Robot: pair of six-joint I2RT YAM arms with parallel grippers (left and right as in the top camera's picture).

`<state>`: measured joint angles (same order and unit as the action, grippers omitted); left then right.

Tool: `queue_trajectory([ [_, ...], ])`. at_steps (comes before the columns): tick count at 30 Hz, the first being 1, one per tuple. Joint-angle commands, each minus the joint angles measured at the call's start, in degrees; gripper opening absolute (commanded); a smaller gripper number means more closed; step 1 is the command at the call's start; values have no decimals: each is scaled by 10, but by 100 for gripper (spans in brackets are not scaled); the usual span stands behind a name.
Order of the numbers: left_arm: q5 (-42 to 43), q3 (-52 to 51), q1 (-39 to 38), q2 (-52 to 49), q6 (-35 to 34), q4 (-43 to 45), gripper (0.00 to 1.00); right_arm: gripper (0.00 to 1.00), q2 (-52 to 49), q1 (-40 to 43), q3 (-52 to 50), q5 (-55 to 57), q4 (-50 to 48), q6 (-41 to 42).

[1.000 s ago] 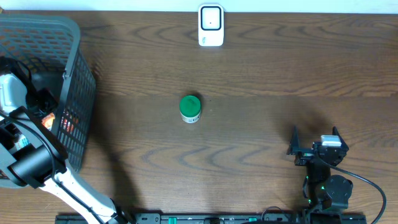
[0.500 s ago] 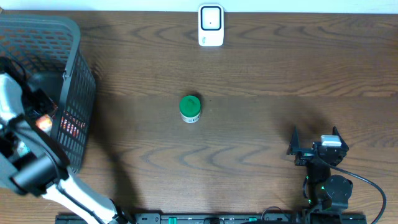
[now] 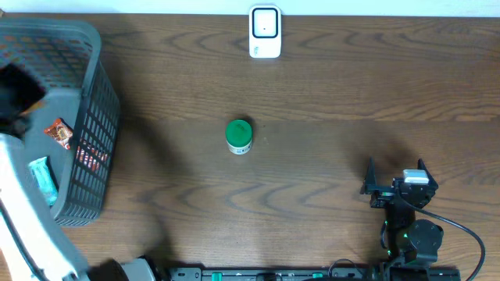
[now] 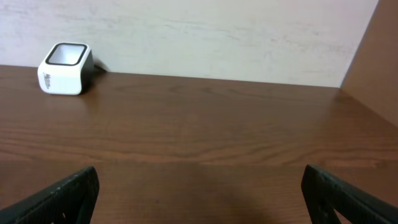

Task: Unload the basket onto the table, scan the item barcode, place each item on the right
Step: 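Place the tissue pack on the table right of the bottle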

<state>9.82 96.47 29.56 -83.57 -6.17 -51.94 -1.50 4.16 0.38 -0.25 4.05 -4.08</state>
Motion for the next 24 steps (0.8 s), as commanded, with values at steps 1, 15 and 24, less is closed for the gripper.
queue_trajectory([
  [1,118,5,-136,49,-20,3,45,99,1,-5,-1,-1,2,-7],
  [15,-78,4,-702,-222,-110,82,47,99,1,-5,-1,-1,2,-7],
  [24,-73,4,-715,-392,-169,112,47,99,1,-5,-1,-1,2,-7],
])
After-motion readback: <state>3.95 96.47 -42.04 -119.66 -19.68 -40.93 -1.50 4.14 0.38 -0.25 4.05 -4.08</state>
